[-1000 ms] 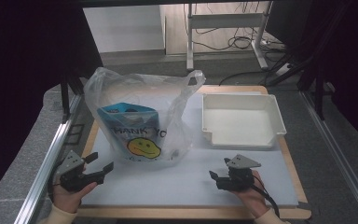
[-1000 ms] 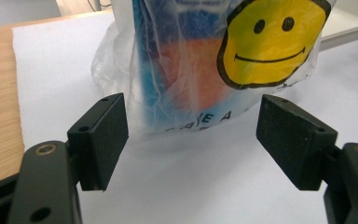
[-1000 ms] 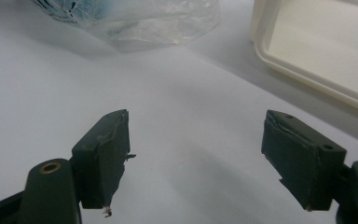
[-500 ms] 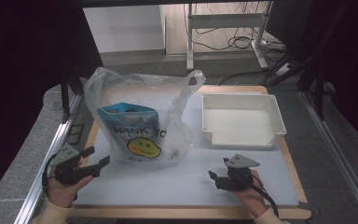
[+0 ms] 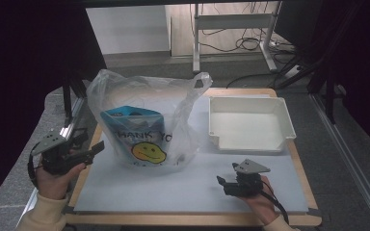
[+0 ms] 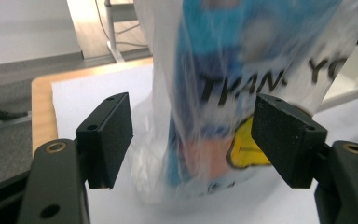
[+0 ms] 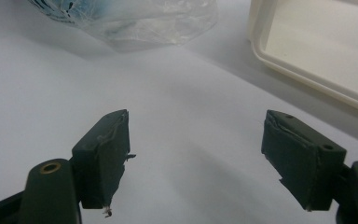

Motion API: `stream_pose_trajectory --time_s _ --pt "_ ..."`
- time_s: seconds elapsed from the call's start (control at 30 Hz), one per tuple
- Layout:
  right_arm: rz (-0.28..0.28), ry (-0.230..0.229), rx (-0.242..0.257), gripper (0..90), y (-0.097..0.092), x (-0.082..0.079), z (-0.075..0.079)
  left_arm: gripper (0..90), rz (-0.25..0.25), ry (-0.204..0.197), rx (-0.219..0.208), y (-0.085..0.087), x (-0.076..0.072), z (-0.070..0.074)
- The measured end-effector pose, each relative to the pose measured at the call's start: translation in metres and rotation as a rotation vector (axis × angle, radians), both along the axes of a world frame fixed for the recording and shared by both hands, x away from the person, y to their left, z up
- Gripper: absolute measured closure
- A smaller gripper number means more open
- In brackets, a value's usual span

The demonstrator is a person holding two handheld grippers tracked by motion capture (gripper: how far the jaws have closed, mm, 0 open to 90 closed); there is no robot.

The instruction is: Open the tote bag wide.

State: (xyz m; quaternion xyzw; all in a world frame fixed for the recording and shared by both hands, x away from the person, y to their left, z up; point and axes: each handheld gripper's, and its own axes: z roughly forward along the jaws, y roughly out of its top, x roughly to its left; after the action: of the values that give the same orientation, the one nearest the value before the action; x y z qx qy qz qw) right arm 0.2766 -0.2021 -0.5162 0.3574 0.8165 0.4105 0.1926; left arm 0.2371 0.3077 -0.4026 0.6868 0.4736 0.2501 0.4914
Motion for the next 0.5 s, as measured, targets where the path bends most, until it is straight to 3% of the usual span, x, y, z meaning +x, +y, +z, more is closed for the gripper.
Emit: stream_pose_trajectory --time_s 0.2,0.5 --pt "-0.011 0.006 0.002 23.6 -0.001 0.001 0.0 31.6 -0.002 -0.032 0.004 0.0 0.007 0.023" --pt "-0.015 0.018 -0.005 23.6 -0.001 0.002 -0.002 31.6 0.002 -0.037 -0.013 0.001 0.014 0.033"
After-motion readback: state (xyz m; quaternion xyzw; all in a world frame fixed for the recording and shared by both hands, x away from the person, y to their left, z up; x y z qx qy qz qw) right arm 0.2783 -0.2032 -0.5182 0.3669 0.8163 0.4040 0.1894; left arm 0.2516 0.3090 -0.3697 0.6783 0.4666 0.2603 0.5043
